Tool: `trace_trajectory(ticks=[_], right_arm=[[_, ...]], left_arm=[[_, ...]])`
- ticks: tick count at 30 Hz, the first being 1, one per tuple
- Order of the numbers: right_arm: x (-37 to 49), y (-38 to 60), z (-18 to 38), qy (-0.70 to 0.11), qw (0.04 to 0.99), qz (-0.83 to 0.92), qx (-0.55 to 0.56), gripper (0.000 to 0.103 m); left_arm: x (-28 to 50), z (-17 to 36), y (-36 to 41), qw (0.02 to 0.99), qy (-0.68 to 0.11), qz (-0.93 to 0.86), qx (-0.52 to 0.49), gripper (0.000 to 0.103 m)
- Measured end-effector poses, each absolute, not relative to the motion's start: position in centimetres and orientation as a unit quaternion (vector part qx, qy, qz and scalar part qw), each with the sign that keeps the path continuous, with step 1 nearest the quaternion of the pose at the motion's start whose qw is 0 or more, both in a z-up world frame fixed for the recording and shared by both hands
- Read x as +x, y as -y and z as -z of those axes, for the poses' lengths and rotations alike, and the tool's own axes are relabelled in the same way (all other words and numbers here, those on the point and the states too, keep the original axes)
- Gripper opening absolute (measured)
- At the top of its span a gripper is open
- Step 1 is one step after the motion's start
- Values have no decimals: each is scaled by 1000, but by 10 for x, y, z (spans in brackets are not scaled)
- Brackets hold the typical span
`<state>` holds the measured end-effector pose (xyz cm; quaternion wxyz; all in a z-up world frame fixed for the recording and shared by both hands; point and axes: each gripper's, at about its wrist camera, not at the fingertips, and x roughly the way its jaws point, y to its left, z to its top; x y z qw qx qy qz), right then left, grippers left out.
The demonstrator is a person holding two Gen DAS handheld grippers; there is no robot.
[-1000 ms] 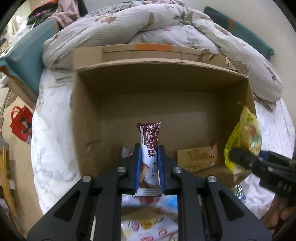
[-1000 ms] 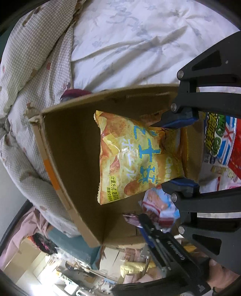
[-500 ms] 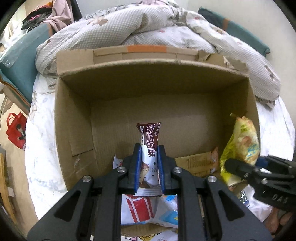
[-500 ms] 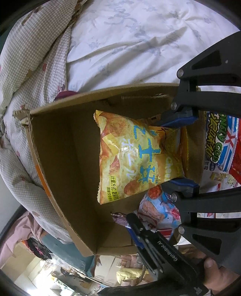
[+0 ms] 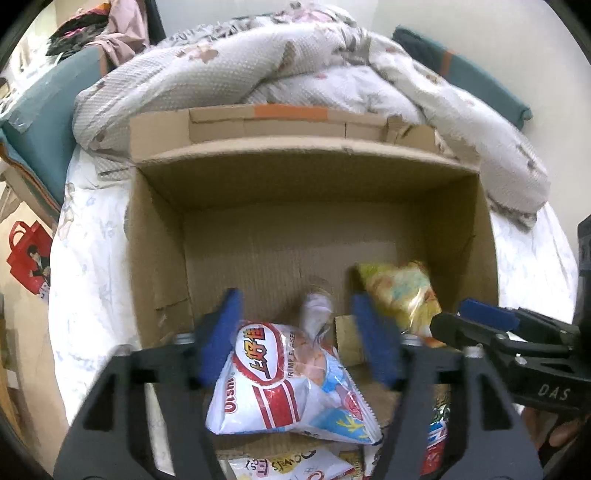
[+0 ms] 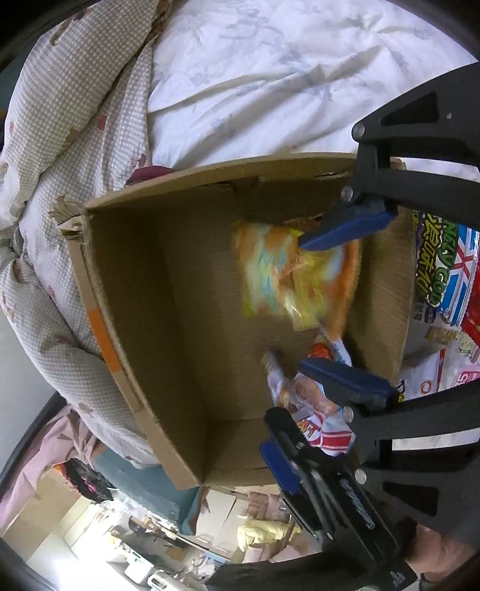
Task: Organize snacks
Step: 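Carry both held snacks over the box and release them inside, then move both open grippers back over the remaining snack pile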
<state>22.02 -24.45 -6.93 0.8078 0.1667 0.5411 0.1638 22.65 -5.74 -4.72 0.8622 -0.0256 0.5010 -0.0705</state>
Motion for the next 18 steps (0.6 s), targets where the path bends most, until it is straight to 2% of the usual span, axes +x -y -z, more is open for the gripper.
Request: trace_trajectory(ticks=[2,4,18], right_arm=[[221,246,67,-535,810,-165,174,82],[221,249,63,-527,814,-166,182,86],[211,248,49,-518,819,-173,178,86]], left_arm=[[225,42,54,868,-491,62,-30,82],[224,39,50,870,-490,53,-33,82],[199,16,33,880,-473,26,-40,82]])
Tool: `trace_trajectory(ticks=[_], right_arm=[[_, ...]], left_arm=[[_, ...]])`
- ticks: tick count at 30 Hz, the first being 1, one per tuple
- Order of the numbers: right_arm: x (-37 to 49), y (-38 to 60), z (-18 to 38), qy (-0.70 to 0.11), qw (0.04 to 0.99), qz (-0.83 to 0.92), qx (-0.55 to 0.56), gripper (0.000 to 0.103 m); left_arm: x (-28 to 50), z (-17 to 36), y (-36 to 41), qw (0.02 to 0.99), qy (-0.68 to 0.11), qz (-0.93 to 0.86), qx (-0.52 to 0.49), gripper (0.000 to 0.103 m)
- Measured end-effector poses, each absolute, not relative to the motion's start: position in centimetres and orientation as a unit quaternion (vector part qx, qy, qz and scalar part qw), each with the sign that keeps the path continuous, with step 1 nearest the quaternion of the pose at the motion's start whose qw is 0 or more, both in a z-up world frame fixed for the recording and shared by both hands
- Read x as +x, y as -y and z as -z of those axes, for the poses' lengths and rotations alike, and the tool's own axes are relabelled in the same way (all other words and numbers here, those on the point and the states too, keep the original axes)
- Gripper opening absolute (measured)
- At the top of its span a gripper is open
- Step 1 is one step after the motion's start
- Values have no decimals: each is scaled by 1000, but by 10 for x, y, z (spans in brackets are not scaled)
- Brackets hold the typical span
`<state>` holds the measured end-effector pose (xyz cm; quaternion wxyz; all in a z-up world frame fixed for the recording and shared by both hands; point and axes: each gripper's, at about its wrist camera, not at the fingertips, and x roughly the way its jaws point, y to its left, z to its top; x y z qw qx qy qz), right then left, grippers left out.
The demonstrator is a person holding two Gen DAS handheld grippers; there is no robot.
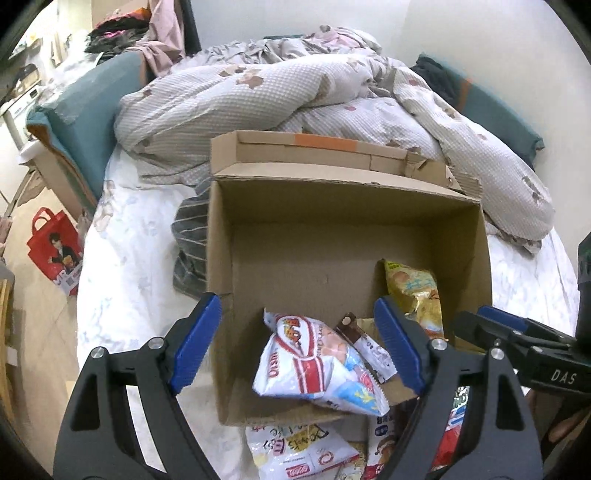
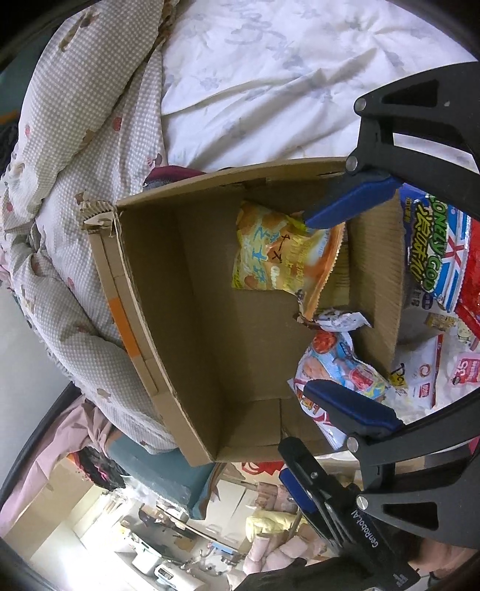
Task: Organize snacks
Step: 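Move both open grippers back over the remaining snack pile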
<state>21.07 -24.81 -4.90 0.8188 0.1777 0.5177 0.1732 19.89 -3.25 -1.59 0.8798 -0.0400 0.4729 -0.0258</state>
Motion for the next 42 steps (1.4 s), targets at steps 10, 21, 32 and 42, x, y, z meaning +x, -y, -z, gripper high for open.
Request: trace_trajectory(ticks=[10,21,32,42], right_arm=[[185,256,30,-503,823,-179,195,86],[142,250,22,-500,827,-190,173,87],[106,259,33,-515,819,-177,178,87],[90,262,49,-541,808,-156,174,87]], left_arm=[[169,-1,10,885,-463,1,-49,82],[126,-13,-9,892,-451,-10,-36,85],[83,0,-16,880,-473,2,-36,85],[69,14,-6,874,-485,20,-34,85]])
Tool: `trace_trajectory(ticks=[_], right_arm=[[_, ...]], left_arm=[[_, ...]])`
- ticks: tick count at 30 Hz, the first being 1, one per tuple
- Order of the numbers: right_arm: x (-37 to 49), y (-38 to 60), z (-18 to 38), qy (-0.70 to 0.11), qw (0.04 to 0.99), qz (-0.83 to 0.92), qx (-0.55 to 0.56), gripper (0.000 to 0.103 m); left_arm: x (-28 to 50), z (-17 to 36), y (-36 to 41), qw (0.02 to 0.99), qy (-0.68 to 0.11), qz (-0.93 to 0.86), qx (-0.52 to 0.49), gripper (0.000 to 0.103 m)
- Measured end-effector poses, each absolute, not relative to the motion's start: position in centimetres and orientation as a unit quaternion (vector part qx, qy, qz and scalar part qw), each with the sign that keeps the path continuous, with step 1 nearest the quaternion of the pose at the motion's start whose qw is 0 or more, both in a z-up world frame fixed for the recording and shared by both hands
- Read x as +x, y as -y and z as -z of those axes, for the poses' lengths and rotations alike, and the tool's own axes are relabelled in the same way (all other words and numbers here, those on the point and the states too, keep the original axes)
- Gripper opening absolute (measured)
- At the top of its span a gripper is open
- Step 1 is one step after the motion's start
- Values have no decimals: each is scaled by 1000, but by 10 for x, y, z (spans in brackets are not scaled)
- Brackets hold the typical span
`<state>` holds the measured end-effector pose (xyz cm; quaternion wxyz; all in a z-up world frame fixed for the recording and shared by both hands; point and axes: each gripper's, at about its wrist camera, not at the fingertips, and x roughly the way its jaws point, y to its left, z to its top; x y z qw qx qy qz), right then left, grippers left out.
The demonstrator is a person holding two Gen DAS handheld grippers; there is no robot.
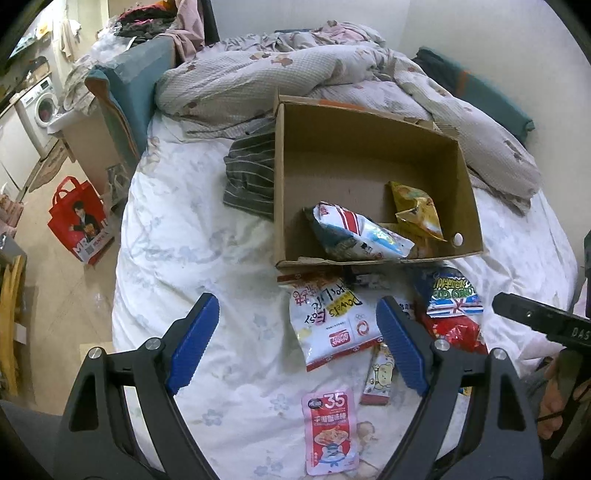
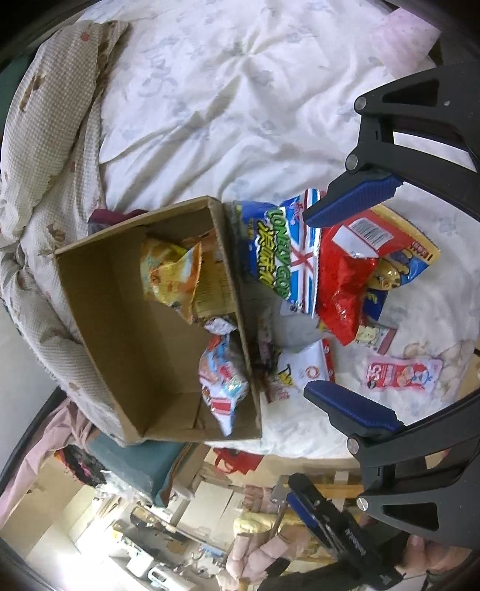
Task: Organize snacks
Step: 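Move both open grippers back over the remaining snack pile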
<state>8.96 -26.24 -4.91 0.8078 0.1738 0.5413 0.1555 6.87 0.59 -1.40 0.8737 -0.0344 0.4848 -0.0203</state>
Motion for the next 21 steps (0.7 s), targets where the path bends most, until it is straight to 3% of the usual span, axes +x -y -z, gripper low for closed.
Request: trace_trajectory(ticks=[6,15,21], right_arm=[[90,270,58,-551,800,-135,197,87],[95,283,69,-563,787,-113,223,87],[98,289,69,-563,785,-111,236,87]], left_arm=[[72,30,-13,855,-516,19,-50,85],[55,136,1,713,-697,24,-73,85],[40,170,27,688,-725,23,-24,85]])
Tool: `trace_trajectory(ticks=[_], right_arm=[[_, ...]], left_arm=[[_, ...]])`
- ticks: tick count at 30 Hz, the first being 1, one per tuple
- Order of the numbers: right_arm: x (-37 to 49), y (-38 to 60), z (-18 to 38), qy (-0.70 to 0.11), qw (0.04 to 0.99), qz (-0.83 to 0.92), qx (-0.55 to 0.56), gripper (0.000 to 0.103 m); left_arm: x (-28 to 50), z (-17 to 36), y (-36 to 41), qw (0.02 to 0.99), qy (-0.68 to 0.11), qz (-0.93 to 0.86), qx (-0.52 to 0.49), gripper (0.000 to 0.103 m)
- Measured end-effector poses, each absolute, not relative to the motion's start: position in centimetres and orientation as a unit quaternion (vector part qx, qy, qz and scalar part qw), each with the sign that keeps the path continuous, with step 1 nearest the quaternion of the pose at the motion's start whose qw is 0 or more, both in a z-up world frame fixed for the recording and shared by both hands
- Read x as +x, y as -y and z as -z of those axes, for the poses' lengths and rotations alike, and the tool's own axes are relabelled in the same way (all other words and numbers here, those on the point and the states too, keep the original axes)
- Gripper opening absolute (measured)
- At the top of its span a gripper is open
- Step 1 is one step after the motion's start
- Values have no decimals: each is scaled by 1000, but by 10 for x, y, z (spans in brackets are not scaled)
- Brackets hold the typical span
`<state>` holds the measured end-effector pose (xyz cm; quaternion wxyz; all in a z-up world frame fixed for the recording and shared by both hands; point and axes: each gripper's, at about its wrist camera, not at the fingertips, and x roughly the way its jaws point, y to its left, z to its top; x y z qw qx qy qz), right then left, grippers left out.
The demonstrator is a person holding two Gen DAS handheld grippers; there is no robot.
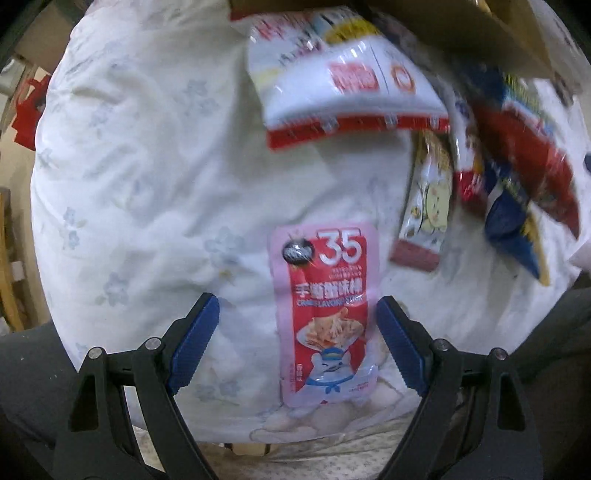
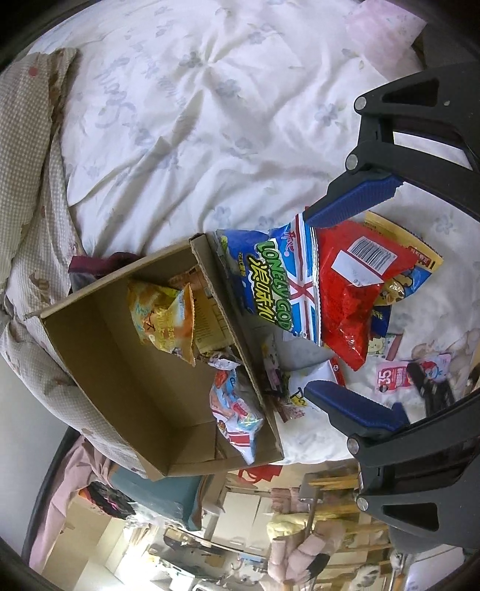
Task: Organize snacks
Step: 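Move both open grippers back over the remaining snack pile, then grasp the pink crab stick packet with the left gripper while the right grasps the blue bag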
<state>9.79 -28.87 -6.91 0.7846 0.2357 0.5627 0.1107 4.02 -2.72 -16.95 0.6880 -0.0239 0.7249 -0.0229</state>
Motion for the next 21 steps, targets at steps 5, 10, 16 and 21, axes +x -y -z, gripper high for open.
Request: trace_trajectory(ticks=[5,10,16,21], right_arm=[[98,289,69,-565,784,-111,233,87],[99,290,69,-563,784,-108,237,87],[101,300,78,-573,774,-90,255,87],[113,304,97,-599,751,-66,272,89]], left_arm=[[34,172,47,702,-712,19,8,85],[26,173,59,708,-704,39,31,70],[28,162,57,708,-704,48,24,52],[32,150,47,720,-693,39,18,52]])
